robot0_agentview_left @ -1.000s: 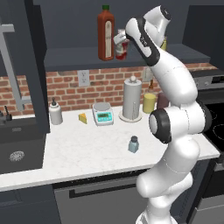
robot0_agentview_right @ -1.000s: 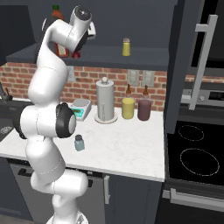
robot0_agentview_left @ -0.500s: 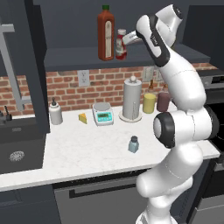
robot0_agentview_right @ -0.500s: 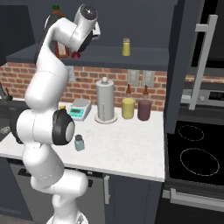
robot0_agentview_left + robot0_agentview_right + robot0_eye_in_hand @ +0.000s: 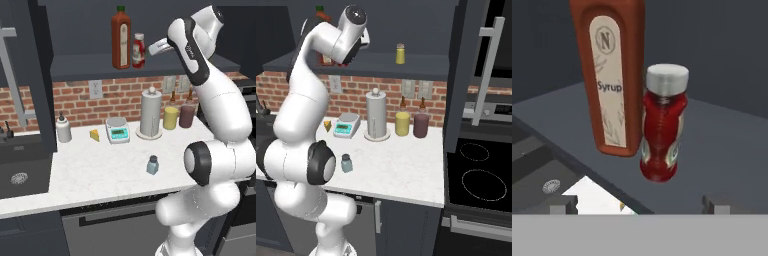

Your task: Put the shaker and condiment bottle from the counter next to their counterparts in the cabinet.

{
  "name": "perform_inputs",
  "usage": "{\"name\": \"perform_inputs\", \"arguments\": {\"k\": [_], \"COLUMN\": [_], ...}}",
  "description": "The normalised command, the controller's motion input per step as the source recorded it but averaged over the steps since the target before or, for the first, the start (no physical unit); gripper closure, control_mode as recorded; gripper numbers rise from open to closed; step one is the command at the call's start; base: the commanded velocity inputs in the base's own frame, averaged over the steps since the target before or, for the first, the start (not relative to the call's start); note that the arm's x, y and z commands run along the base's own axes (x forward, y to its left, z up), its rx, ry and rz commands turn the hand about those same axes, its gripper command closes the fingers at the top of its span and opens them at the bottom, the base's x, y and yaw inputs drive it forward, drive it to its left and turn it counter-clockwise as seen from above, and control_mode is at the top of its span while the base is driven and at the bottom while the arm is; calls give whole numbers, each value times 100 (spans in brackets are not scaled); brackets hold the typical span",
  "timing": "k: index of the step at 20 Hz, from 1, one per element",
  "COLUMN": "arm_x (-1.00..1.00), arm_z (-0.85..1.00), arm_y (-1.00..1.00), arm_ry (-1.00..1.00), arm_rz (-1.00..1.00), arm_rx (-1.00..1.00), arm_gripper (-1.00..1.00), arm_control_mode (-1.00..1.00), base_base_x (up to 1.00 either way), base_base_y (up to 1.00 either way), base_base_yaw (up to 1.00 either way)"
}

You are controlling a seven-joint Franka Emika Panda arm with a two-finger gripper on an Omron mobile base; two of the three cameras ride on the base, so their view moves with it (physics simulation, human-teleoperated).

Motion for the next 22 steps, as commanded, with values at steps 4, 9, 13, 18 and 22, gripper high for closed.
{"name": "perform_inputs", "arguments": {"k": [4, 9, 13, 18, 22], "arm_x": [-74, -90, -100, -98, -89], "arm_z": [-15, -11, -23, -51, -69], "arm_y": [0, 0, -3, -7, -13], "arm_ry": [-6, -8, -9, -2, 0], "arm_rz": [0, -9, -26, -37, -41], "arm_rx": [0, 0, 0, 0, 0], "arm_gripper": [-100, -100, -100, -100, -100], "arm_control_mode": [-100, -100, -100, -100, -100], "base_base_x": [0, 0, 0, 0, 0], "base_base_y": [0, 0, 0, 0, 0], "base_base_yaw": [0, 0, 0, 0, 0]}}
